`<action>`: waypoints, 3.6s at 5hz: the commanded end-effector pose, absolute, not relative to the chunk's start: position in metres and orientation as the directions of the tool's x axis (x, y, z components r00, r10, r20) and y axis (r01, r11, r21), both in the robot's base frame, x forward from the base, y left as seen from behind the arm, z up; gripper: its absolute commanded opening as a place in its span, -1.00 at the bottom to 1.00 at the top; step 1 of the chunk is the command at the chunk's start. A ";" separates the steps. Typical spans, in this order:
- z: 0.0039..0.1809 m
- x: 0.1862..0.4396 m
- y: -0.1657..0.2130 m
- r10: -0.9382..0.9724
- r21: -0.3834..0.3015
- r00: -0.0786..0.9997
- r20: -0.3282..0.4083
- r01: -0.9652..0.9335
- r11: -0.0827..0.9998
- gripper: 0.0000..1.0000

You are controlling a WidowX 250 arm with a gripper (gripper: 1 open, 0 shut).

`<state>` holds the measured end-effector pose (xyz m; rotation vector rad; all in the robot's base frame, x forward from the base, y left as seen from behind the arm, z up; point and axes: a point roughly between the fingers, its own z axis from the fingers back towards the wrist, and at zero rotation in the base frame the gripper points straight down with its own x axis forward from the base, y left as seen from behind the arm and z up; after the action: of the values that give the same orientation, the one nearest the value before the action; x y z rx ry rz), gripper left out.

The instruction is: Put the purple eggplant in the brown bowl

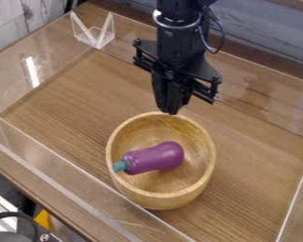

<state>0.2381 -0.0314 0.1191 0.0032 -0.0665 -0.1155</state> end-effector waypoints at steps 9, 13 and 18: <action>0.104 0.238 -0.020 -0.043 0.016 0.996 0.079 0.042 0.999 -1.00; 0.080 0.201 -0.055 -0.210 0.025 0.977 0.044 0.209 0.978 -1.00; 0.072 0.187 -0.054 0.015 0.031 1.000 0.011 -0.016 0.999 -1.00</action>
<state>0.1826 -0.0539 0.0652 0.0394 0.0207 0.0057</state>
